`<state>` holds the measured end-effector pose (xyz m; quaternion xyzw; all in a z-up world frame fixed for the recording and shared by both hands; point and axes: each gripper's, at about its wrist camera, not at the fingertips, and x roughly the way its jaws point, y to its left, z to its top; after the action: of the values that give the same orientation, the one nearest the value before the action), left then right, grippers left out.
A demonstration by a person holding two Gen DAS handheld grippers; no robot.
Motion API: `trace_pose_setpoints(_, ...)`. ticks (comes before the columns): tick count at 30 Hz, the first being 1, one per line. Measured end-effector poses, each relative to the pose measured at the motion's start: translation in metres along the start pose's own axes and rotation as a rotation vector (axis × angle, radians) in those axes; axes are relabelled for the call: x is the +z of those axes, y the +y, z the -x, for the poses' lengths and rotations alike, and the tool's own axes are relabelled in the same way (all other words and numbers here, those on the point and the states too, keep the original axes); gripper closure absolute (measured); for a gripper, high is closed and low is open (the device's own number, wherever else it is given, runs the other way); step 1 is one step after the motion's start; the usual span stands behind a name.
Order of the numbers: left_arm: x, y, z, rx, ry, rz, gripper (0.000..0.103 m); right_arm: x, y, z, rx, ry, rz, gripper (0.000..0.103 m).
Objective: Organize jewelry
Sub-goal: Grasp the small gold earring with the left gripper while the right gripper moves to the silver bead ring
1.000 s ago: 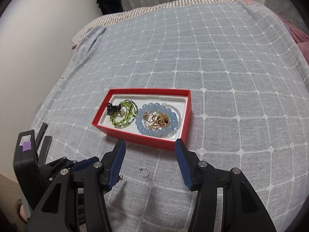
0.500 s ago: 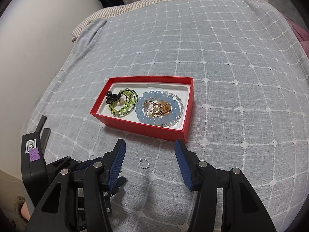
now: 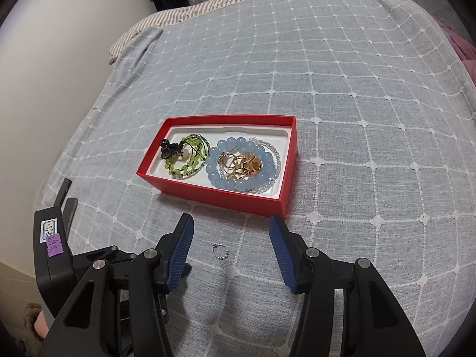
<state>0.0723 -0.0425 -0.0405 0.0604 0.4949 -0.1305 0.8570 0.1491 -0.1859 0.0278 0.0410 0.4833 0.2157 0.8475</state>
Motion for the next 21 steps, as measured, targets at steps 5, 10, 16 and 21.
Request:
trace_pose_setpoints(5,0.0022,-0.0009,-0.0017,0.003,-0.001,0.000,0.077,0.0003,0.0002,0.0003,-0.005,-0.007,0.005,0.048)
trace_pose_setpoints(10,-0.0012,-0.0046,0.0016,0.006,-0.009,-0.006,0.088,-0.0007,0.0042,0.0001,-0.004,-0.007,0.030,0.048)
trace_pose_setpoints(16,0.0023,-0.0008,0.0019,-0.004,-0.011,0.010,0.097,-0.0012,0.0071,-0.0002,0.008,-0.008,0.049,0.049)
trace_pose_setpoints(21,0.0063,0.0045,-0.0023,-0.004,-0.013,0.013,0.100,-0.0017,0.0073,-0.0032,0.019,0.011,0.061,0.052)
